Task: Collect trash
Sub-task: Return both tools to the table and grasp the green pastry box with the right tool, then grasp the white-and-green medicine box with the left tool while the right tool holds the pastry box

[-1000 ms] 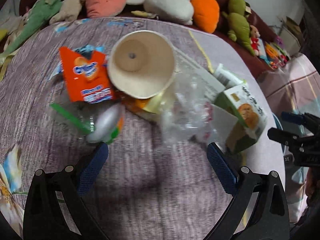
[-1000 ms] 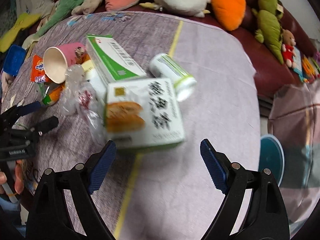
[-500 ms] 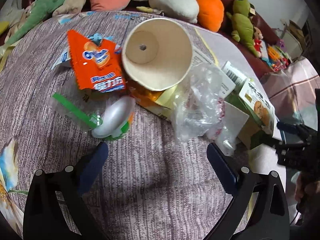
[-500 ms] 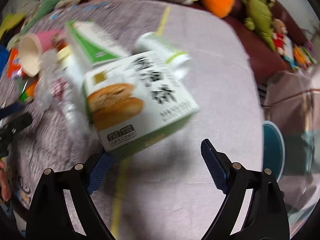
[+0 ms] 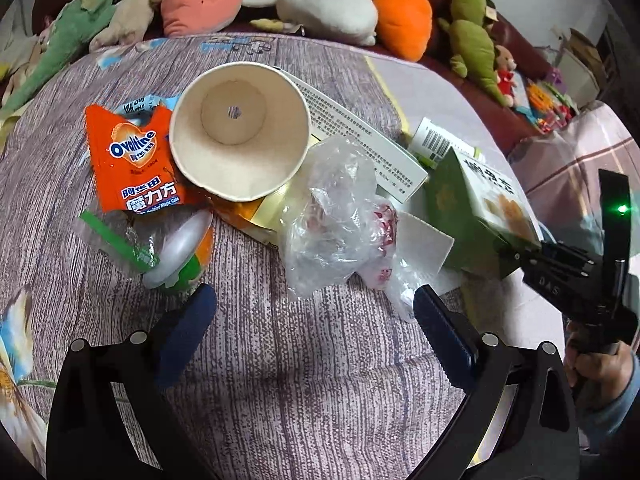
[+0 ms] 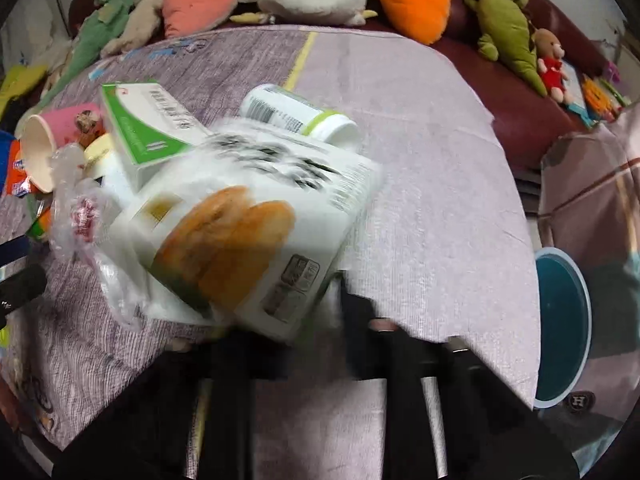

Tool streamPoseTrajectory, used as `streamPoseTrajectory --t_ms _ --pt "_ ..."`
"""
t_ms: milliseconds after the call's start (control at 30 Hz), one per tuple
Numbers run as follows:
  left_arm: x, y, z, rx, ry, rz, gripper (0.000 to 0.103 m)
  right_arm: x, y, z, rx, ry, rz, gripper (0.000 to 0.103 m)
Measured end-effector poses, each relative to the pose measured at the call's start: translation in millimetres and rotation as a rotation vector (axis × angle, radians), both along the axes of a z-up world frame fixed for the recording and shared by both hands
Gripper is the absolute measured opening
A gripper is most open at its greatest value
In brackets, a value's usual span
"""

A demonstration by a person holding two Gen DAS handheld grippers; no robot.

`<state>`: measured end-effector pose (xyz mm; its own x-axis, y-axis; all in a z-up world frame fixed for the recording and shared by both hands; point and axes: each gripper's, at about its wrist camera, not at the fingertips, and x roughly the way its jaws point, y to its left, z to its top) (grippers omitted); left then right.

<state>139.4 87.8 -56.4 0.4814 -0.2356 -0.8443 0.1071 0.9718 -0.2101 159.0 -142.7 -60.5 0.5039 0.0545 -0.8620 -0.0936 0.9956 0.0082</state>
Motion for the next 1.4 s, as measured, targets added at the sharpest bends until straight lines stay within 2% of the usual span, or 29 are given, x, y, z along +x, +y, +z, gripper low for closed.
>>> streamPoseTrajectory --t_ms 67,267,367,600,833,1000,1100,1200,1267,1300,1333,1400 --pt "0 -4 6 0.005 -0.008 0.001 0.099 -2 -8 8 0.029 -0.010 -0.011 0.002" --pt "7 -34 27 -0.024 -0.038 -0.040 0.099 -12 -27 43 0.022 -0.060 -0.002 0.002" --pt "14 -54 35 -0.015 -0.052 -0.060 0.099 -15 -43 59 0.018 -0.080 -0.011 0.002" --pt "49 -90 46 -0.019 -0.039 -0.064 0.099 -14 -80 78 0.009 -0.111 -0.045 0.002" --pt "106 -86 46 0.020 0.004 0.031 0.099 2 -101 76 0.038 -0.091 -0.054 0.003" --pt "126 -61 25 0.024 0.079 0.124 0.099 18 -106 63 0.054 -0.069 -0.046 0.003" --pt "133 -57 14 0.016 0.115 0.139 0.099 29 -108 55 0.072 -0.054 -0.045 0.003" --pt "143 -61 0 0.052 0.141 0.140 0.098 38 -109 49 0.094 -0.046 -0.049 0.003" --pt "145 -66 -3 0.086 0.106 0.133 0.095 40 -110 46 0.100 -0.044 -0.051 0.003" --pt "144 -69 -2 0.100 0.090 0.127 0.077 40 -111 45 0.101 -0.042 -0.052 0.003" --pt "143 -72 -2 0.088 0.081 0.106 0.066 40 -111 43 0.102 -0.039 -0.053 0.003" --pt "140 -75 0 0.068 0.055 0.086 0.057 40 -113 38 0.105 -0.028 -0.056 0.003"
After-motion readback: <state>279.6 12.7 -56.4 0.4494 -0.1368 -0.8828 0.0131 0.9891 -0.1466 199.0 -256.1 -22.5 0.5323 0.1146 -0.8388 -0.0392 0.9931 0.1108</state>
